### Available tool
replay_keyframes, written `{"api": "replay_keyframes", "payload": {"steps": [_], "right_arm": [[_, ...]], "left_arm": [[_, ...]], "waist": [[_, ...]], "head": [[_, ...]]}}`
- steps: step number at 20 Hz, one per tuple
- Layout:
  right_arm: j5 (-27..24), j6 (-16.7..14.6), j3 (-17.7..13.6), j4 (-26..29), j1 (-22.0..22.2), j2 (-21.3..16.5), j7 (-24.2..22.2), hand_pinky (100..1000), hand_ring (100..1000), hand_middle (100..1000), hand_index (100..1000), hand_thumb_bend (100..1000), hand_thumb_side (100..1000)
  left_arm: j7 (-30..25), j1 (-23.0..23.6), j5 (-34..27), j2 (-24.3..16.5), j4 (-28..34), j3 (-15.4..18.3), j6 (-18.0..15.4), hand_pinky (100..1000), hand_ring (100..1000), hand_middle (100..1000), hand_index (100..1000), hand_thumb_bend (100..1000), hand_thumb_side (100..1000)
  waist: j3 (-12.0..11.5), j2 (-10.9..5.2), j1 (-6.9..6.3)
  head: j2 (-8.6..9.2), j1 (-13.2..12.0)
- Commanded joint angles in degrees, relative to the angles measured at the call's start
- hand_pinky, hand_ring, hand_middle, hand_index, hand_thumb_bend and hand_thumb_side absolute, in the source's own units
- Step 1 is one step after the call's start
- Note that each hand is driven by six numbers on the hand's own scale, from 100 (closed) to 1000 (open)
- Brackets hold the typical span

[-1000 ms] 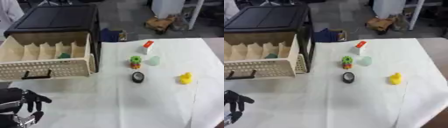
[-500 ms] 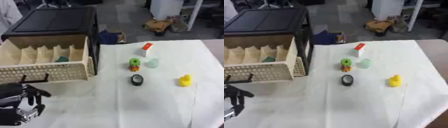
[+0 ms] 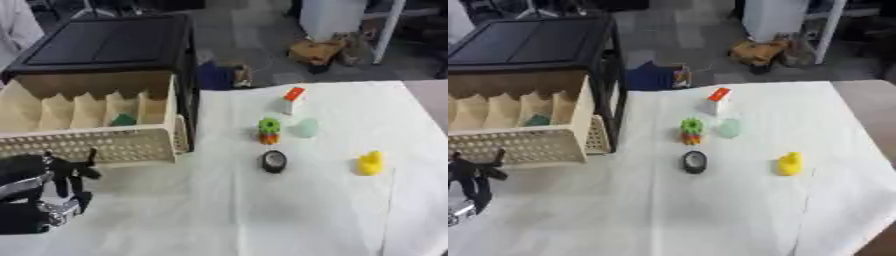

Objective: Pick up objects from table and place into drawer.

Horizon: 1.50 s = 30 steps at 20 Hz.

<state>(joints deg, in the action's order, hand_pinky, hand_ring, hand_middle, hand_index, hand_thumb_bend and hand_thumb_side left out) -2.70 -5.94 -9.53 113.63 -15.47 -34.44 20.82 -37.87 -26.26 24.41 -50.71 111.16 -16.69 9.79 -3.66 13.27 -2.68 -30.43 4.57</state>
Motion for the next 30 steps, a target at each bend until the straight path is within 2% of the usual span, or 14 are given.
{"api": "replay_keyframes", "payload": {"steps": [1,11,30], "right_arm": [[0.1,0.0,-0.6,1.0,-0.7,-1.0,0.1,698,618,639,896,304,1000],[-0.1,-0.1,-0.7,1.0,-0.9,-1.0,-0.2,700,617,637,897,312,1000],[0.0,-0.2,-0.8,1.0,-1.6,-0.7,-0.6,702,615,636,898,321,1000]], "left_arm": [[1.0,-1.7,-0.2,-0.5,-0.9,1.1,0.2,456,662,645,939,100,1000],[1.8,-4.8,2.6,0.9,-4.7,0.3,-0.9,476,697,703,959,100,1000],[5.5,-10.2,4.8,3.4,-10.6,1.4,-1.3,484,704,707,971,100,1000]], "waist": [[0.1,-0.62,0.14],[0.6,-0.07,0.15],[2.0,1.21,0.05]], "head": [[0.67,-0.2],[0.97,-0.7],[2.18,-1.6]]}}
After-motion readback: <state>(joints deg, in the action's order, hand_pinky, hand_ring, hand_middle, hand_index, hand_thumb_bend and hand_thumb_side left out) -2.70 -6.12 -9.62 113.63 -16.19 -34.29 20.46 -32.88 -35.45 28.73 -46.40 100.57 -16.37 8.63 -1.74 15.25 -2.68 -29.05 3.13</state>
